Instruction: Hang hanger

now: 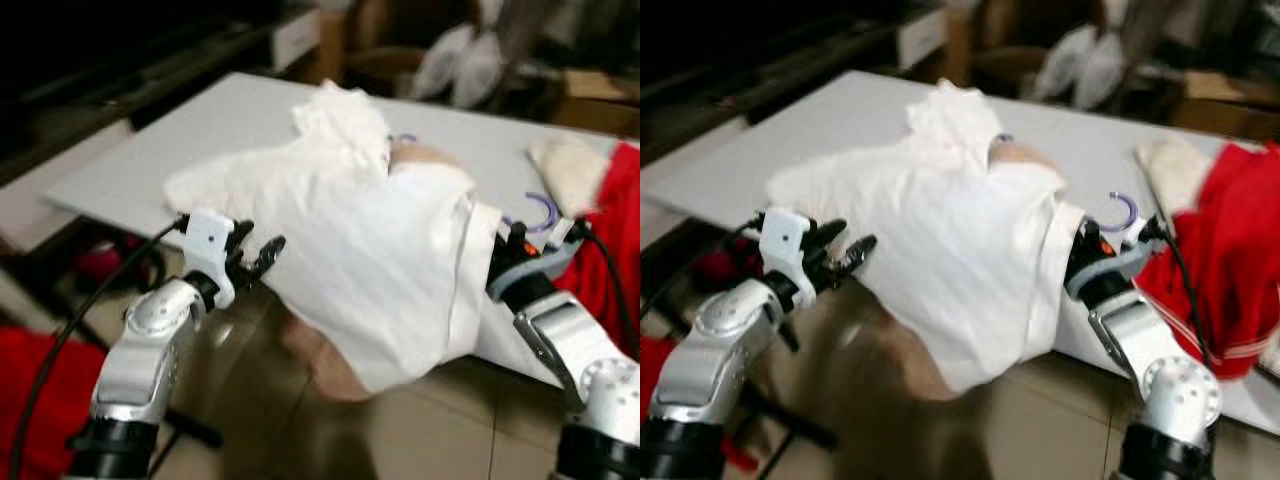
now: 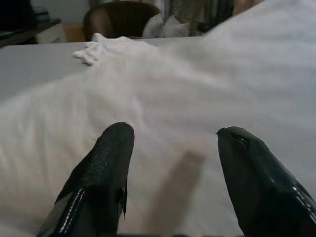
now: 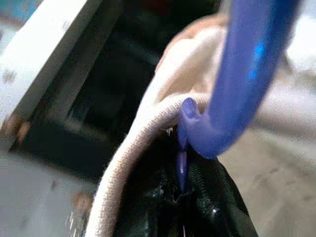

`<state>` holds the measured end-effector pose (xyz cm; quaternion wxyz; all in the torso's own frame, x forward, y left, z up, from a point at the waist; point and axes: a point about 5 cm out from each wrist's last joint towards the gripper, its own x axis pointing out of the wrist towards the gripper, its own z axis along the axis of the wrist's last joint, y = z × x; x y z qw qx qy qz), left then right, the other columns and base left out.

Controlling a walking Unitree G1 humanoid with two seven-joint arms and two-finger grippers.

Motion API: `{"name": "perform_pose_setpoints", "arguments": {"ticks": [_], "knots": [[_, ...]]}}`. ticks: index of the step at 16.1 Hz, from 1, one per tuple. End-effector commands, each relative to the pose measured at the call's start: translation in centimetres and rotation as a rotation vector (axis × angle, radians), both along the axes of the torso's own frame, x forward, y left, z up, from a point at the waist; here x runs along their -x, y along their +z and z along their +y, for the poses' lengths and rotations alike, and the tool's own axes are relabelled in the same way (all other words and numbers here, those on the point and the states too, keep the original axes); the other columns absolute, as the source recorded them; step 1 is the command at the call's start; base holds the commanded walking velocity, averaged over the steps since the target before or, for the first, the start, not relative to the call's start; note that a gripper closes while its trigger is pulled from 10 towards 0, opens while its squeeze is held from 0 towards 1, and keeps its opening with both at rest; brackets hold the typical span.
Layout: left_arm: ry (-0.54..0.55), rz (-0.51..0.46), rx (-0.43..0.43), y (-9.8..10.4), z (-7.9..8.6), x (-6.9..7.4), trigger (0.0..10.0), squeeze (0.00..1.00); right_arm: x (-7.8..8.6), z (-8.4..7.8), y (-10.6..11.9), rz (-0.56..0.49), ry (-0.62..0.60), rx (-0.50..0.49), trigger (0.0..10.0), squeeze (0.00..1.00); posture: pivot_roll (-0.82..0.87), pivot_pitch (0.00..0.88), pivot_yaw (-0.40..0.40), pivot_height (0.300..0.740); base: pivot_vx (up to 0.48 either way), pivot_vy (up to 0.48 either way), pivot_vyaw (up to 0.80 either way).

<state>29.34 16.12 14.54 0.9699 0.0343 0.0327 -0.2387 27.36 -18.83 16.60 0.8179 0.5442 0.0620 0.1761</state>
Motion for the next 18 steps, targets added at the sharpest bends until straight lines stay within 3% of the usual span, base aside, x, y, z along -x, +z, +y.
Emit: {"name": "perform_pose_setpoints", "arguments": {"ticks": [1,4,8,11,15,18], "knots": [[0.026,0.026,0.004,-0.3,0.7,0.2,10.0,0.00,0.3,1.3,0.5,-0.039,0.085,0.005,10.0,0.00,-0.18,0.000,0.030,0.740,0.000,0.000,0.79],[0.042,0.036,-0.015,-0.4,1.7,0.8,10.0,0.00,1.2,2.1,1.2,-0.105,0.187,0.045,10.0,0.00,-0.16,0.000,0.009,0.740,0.000,0.000,0.79],[0.063,0.035,-0.065,-0.3,2.9,1.8,10.0,0.00,1.1,3.3,-0.4,-0.056,0.250,0.161,10.0,0.00,-0.12,0.000,-0.033,0.740,0.000,0.000,0.79],[0.104,0.054,-0.103,-1.1,3.5,3.1,10.0,0.00,1.3,5.1,-1.5,-0.051,0.331,0.242,10.0,0.00,-0.08,0.000,-0.051,0.740,0.000,0.000,0.79],[0.086,0.045,-0.090,-1.0,2.9,2.9,10.0,0.00,1.7,4.9,-2.8,-0.026,0.286,0.290,10.0,0.00,-0.10,0.000,-0.023,0.740,0.000,0.000,0.78],[0.054,0.050,-0.097,-1.2,2.0,2.1,10.0,0.00,1.6,3.9,-3.5,-0.001,0.186,0.367,10.0,0.00,-0.13,0.000,0.023,0.740,0.000,0.000,0.78]]}}
